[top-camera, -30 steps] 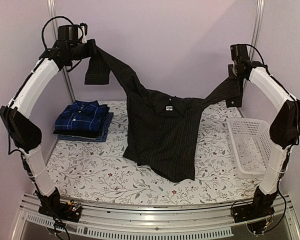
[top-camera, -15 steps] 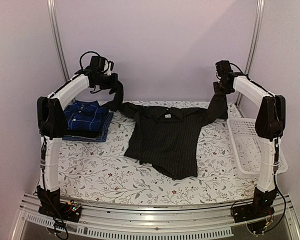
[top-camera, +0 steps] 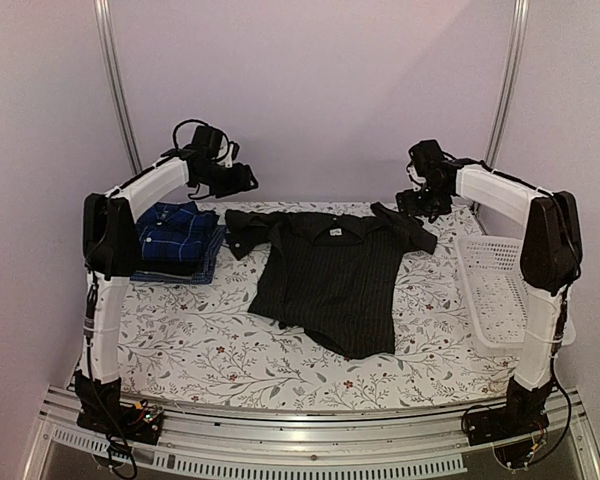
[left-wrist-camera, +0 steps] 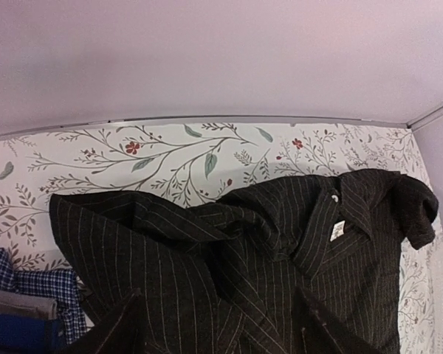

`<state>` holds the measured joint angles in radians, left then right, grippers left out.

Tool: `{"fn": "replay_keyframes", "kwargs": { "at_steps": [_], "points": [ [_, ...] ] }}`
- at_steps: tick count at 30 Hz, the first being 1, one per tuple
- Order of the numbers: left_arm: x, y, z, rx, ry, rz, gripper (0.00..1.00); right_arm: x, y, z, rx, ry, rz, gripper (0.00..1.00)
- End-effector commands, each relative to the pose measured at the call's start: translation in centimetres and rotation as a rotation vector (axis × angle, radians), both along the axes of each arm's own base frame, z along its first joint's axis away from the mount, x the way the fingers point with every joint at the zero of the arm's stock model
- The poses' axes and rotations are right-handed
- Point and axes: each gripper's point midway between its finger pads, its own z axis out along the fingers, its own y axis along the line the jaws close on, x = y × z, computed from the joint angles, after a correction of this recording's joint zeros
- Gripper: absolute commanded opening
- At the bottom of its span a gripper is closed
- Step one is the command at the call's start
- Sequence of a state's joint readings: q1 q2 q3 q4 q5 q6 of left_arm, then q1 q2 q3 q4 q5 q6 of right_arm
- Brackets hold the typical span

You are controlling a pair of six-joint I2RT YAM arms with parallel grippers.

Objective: Fold and stack the long sleeve shirts
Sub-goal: Smooth out the crumpled shirt at the center of the board.

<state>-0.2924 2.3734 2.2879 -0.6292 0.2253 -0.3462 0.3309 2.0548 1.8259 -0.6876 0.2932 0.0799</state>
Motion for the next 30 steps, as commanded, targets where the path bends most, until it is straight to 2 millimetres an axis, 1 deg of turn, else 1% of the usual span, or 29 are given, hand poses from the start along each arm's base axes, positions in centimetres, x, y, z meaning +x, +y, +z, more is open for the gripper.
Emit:
{"fn": "replay_keyframes", "kwargs": {
  "at_steps": [1, 2, 3, 4, 5, 6, 7, 8, 9, 10, 12, 13, 16, 17, 18, 20, 21, 23, 25, 28, 30],
  "points": [
    [-4.0, -2.4, 0.7, 0.009, 0.027, -0.042, 0.70, -4.0, 3.1, 2.7, 0.108, -0.032, 0.054, 0.87],
    [-5.0, -2.5, 1.8, 0.011, 0.009, -0.039, 0.72, -4.9, 3.7, 2.8, 0.130, -0.033, 0.063, 0.87],
    [-6.0, -2.6, 1.6, 0.012, 0.017, -0.037, 0.73, -5.8, 4.0, 3.1, 0.154, -0.038, 0.069, 0.88],
    [-6.9, -2.7, 1.5, 0.007, 0.026, -0.037, 0.73, -6.6, 4.2, 2.6, 0.171, -0.026, 0.078, 0.88],
    [-8.0, -2.9, 1.1, 0.008, 0.043, -0.039, 0.73, -7.4, 4.4, 2.6, 0.198, -0.021, 0.080, 0.89],
    [-9.1, -3.0, 0.6, 0.013, 0.062, -0.038, 0.73, -8.2, 4.8, 2.1, 0.220, -0.005, 0.092, 0.89],
    [-10.4, -3.3, 0.4, 0.015, 0.071, -0.041, 0.73, -9.1, 5.1, 2.1, 0.243, 0.000, 0.099, 0.89],
    [-11.7, -3.5, -0.1, 0.015, 0.084, -0.046, 0.73, -10.1, 5.7, 1.8, 0.262, 0.012, 0.108, 0.89],
    [-13.0, -3.8, -0.2, 0.009, 0.089, -0.051, 0.73, -11.4, 6.0, 0.6, 0.261, 0.039, 0.115, 0.89],
    [-14.6, -4.1, -0.8, 0.004, 0.103, -0.058, 0.73, -12.5, 6.6, 0.5, 0.273, 0.041, 0.127, 0.89],
    [-17.5, -4.9, -1.6, -0.015, 0.123, -0.071, 0.71, -14.9, 7.8, -0.6, 0.290, 0.069, 0.146, 0.89],
    [-19.5, -5.4, -2.9, -0.011, 0.149, -0.084, 0.71, -16.1, 8.3, -0.8, 0.300, 0.073, 0.158, 0.88],
    [-24.2, -6.7, -4.6, -0.019, 0.189, -0.105, 0.66, -19.7, 9.2, -2.6, 0.344, 0.113, 0.165, 0.86],
    [-25.5, -7.1, -5.1, -0.019, 0.201, -0.104, 0.65, -20.9, 9.4, -2.5, 0.371, 0.110, 0.170, 0.85],
    [-26.9, -7.4, -5.7, -0.015, 0.213, -0.109, 0.63, -22.0, 9.8, -2.8, 0.383, 0.115, 0.179, 0.85],
    [-29.3, -8.0, -6.6, -0.008, 0.231, -0.100, 0.61, -24.1, 9.7, -3.6, 0.397, 0.138, 0.175, 0.83],
    [-30.3, -8.1, -7.1, -0.003, 0.237, -0.088, 0.60, -25.0, 9.8, -3.7, 0.411, 0.141, 0.175, 0.82],
    [-32.3, -8.8, -7.6, -0.021, 0.240, -0.085, 0.56, -26.7, 9.9, -4.4, 0.429, 0.157, 0.174, 0.79],
    [-33.9, -9.4, -8.3, -0.035, 0.256, -0.078, 0.54, -28.4, 10.3, -5.0, 0.447, 0.175, 0.189, 0.76],
    [-34.9, -10.1, -9.6, -0.003, 0.258, -0.079, 0.50, -30.3, 10.9, -5.9, 0.461, 0.201, 0.199, 0.71],
    [-35.0, -10.5, -10.3, 0.030, 0.247, -0.080, 0.47, -31.4, 11.1, -6.9, 0.457, 0.221, 0.200, 0.68]
  ]
}}
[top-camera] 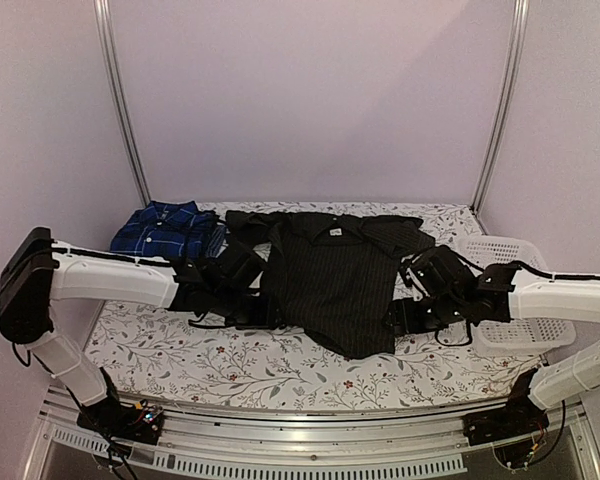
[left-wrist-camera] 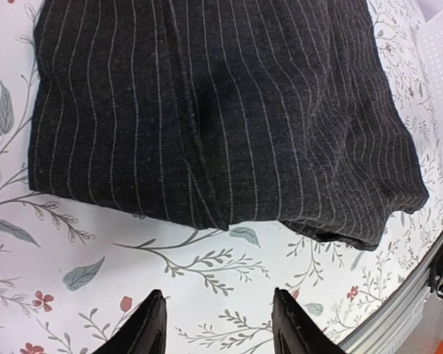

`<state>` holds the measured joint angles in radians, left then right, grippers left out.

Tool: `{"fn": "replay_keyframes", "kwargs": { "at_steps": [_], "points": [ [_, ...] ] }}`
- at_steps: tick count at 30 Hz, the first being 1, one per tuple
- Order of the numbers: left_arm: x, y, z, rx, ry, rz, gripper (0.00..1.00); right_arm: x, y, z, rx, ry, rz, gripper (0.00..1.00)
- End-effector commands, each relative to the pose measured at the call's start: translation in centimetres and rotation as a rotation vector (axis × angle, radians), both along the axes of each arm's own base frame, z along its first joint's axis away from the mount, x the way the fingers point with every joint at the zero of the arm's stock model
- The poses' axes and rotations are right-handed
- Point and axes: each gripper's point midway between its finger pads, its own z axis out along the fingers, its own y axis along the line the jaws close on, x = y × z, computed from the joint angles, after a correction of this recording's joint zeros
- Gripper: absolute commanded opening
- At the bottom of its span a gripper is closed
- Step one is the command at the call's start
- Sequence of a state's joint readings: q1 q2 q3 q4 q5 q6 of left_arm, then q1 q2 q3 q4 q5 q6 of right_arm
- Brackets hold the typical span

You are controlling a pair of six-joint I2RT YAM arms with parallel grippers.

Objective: Fold and stack the long sleeve shirts
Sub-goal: Smooth out the crumpled shirt at the center of the board.

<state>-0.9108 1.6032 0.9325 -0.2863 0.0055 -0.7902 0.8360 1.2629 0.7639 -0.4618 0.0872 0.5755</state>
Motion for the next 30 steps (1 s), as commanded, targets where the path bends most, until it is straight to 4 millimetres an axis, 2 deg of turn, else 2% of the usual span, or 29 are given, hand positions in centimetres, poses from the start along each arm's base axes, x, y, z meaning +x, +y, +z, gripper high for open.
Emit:
{"fn": "replay_keyframes", "kwargs": {
  "at_steps": [1, 7, 11, 16, 22, 25, 27, 30],
  "points": [
    [1.0, -1.2, -0.1, 0.001, -0.066, 0.061, 0.46, -1.9, 1.0, -1.2, 0.041, 0.032, -0.023, 0.67],
    [1.5, -2.1, -2.5, 0.054, -0.059, 0.052, 0.38, -3.0, 1.0, -3.3, 0.046, 0.052, -0.043, 0.65],
    [1.8, -2.1, -3.6, 0.097, -0.066, 0.065, 0.37, -3.4, 0.7, -4.2, 0.044, 0.067, -0.051, 0.64],
    [2.4, -1.9, -4.3, 0.129, -0.093, 0.092, 0.38, -3.7, 0.7, -5.1, 0.051, 0.073, -0.058, 0.63],
    [3.6, -2.7, -4.5, 0.134, -0.138, 0.095, 0.36, -3.4, 1.1, -5.7, 0.054, 0.060, -0.055, 0.62],
    [3.9, -3.0, -4.4, 0.132, -0.148, 0.092, 0.25, -2.9, 1.3, -5.8, 0.050, 0.044, -0.055, 0.58],
    [4.0, -3.0, -3.8, 0.130, -0.157, 0.093, 0.15, -2.6, 1.6, -5.7, 0.047, 0.037, -0.053, 0.53],
    [3.9, -3.0, -2.2, 0.118, -0.172, 0.088, 0.00, -2.2, 2.1, -5.4, 0.046, 0.031, -0.046, 0.33]
  ]
}}
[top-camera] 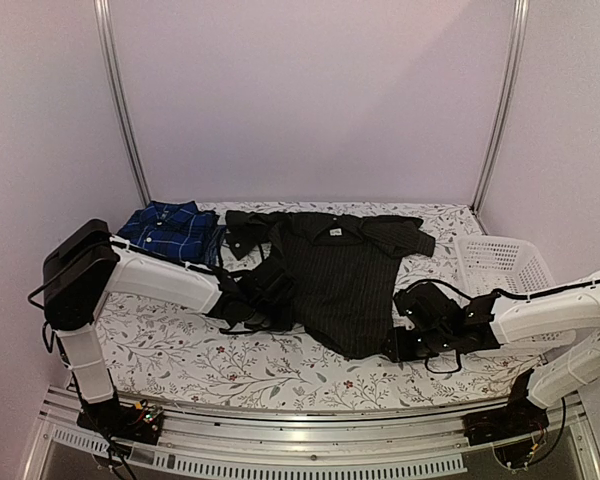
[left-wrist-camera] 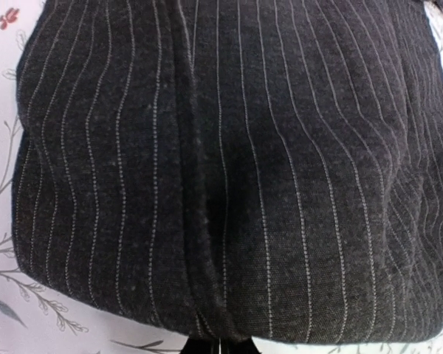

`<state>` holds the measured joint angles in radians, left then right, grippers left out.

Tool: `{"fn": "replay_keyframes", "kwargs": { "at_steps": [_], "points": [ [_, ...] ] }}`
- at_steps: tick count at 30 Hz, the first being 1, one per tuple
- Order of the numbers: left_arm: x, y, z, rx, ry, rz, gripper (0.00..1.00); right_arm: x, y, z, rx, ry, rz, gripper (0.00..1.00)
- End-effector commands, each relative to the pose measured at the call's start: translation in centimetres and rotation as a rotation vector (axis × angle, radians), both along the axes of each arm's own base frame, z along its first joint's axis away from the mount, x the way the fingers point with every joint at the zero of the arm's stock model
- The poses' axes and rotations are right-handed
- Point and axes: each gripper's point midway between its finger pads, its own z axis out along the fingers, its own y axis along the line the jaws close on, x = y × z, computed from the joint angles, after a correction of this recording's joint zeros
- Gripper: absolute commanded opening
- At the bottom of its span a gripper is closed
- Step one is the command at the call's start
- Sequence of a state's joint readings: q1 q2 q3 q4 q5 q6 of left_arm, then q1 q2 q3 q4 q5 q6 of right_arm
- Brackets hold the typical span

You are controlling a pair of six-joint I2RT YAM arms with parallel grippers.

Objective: Fold and stack the long sleeve shirts
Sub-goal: Smooth out the crumpled shirt at the center of the board.

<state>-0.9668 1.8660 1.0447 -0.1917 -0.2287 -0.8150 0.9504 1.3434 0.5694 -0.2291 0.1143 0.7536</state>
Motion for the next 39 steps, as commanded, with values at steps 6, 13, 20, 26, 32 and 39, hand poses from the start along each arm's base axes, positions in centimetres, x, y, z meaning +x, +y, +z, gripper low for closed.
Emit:
{"fn": "replay_keyframes", "kwargs": {
  "at_steps": [6, 13, 20, 26, 32, 39],
  "points": [
    [-2.2, 0.1, 7.1, -0.054, -0.008, -0.084, 0.00, 1.8, 0.9, 4.3, -0.052, -0.049, -0.010, 0.00],
    [-6.5, 1.8, 10.5, -0.127, 0.088, -0.181, 0.00, 2.3, 0.8, 11.9, -0.055, -0.119, 0.024, 0.00],
    [-6.8, 0.2, 7.5, -0.190, 0.165, -0.150, 0.12, 2.6, 2.3, 13.1, -0.043, -0.103, 0.062, 0.00],
    [-5.3, -0.8, 5.1, -0.155, 0.167, -0.101, 0.23, 4.0, 2.7, 16.1, -0.044, -0.165, 0.036, 0.00],
    [-3.1, -0.4, 2.9, -0.088, 0.112, -0.024, 0.37, 5.1, 3.9, 16.3, -0.070, -0.171, 0.052, 0.00],
    [-0.8, -0.8, 2.1, -0.104, 0.050, 0.032, 0.45, 5.9, 4.4, 16.9, -0.075, -0.183, 0.053, 0.00]
  ]
}}
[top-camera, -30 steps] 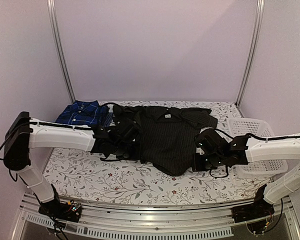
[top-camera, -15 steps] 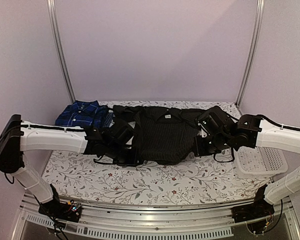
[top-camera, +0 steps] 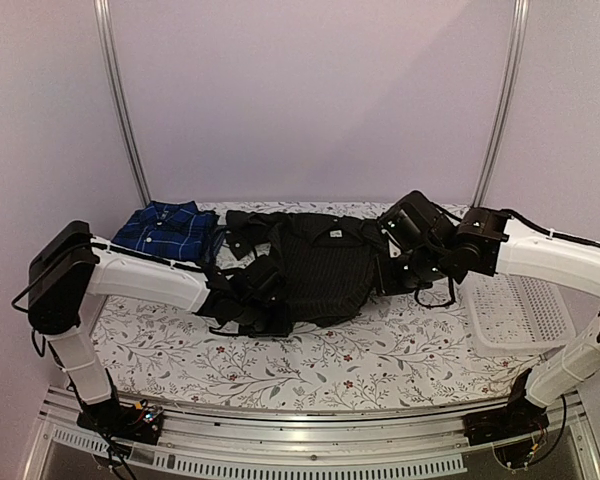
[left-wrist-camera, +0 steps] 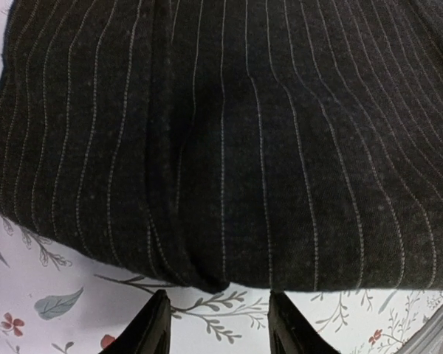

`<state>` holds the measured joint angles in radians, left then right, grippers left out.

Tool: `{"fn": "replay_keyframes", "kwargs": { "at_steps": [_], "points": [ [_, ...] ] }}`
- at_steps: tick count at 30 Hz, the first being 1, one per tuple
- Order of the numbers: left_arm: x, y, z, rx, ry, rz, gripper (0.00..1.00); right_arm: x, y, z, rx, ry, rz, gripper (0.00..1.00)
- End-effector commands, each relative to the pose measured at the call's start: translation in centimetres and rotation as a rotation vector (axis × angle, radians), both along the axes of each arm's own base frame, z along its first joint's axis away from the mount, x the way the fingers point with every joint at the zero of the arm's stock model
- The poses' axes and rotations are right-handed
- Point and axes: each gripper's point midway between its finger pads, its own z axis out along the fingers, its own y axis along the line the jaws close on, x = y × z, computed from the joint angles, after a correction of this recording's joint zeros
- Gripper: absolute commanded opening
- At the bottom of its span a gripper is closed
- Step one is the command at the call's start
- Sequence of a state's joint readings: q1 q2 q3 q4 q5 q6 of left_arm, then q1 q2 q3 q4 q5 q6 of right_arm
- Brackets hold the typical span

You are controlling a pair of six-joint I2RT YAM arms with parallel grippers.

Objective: Fold and stack the long sleeve shirts
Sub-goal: Smooth out the crumpled shirt at the center of the board.

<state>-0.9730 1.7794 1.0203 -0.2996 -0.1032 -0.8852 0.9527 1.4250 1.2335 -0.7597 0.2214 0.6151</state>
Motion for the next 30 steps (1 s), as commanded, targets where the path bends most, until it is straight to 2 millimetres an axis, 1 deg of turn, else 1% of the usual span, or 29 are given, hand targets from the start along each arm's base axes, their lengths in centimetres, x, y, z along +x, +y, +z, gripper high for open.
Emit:
{"fn": "replay_keyframes", "kwargs": {
  "at_steps": [1, 5, 7, 10, 13, 14, 17, 19, 21, 23, 26, 28, 30],
  "points": [
    [2.7, -1.2, 1.0, -0.044, -0.092, 0.056, 0.45, 0.9, 0.1, 1.6, -0.004, -0.035, -0.004, 0.00],
    [4.1, -1.0, 0.6, -0.022, -0.127, 0.094, 0.37, 1.4, -0.1, 2.3, 0.002, -0.048, -0.012, 0.00],
    [4.7, -0.9, 0.5, -0.011, -0.144, 0.110, 0.30, 1.6, -0.2, 2.5, 0.004, -0.052, -0.014, 0.00],
    [5.2, -0.5, 0.5, 0.011, -0.161, 0.130, 0.17, 1.9, -0.4, 2.7, 0.001, -0.056, -0.017, 0.00],
    [5.2, 0.2, 1.2, 0.025, -0.174, 0.139, 0.03, 2.2, -0.7, 2.9, 0.000, -0.061, -0.023, 0.00],
    [5.1, 0.3, 1.7, 0.023, -0.174, 0.136, 0.00, 2.3, -0.9, 3.0, -0.002, -0.062, -0.025, 0.00],
    [4.0, 0.2, 3.7, 0.005, -0.155, 0.075, 0.00, 2.7, -1.6, 3.4, -0.012, -0.068, -0.033, 0.00],
    [2.7, -0.1, 5.3, -0.012, -0.120, 0.000, 0.00, 3.0, -2.2, 3.8, -0.027, -0.074, -0.033, 0.00],
    [1.1, 0.4, 7.0, -0.019, -0.080, -0.063, 0.00, 3.3, -2.9, 4.3, -0.042, -0.081, -0.037, 0.00],
    [-0.4, 1.3, 9.1, -0.036, -0.069, -0.100, 0.00, 3.6, -3.4, 4.3, -0.066, -0.080, -0.034, 0.00],
    [-1.8, 3.2, 12.1, -0.074, -0.059, -0.131, 0.00, 3.8, -4.1, 4.1, -0.095, -0.071, -0.025, 0.00],
    [-2.7, 4.4, 13.6, -0.113, -0.030, -0.152, 0.00, 3.5, -4.4, 3.2, -0.117, -0.048, -0.014, 0.00],
    [-3.4, 5.6, 14.3, -0.142, -0.001, -0.164, 0.00, 2.9, -4.4, 1.6, -0.135, -0.004, 0.010, 0.00]
  ]
}}
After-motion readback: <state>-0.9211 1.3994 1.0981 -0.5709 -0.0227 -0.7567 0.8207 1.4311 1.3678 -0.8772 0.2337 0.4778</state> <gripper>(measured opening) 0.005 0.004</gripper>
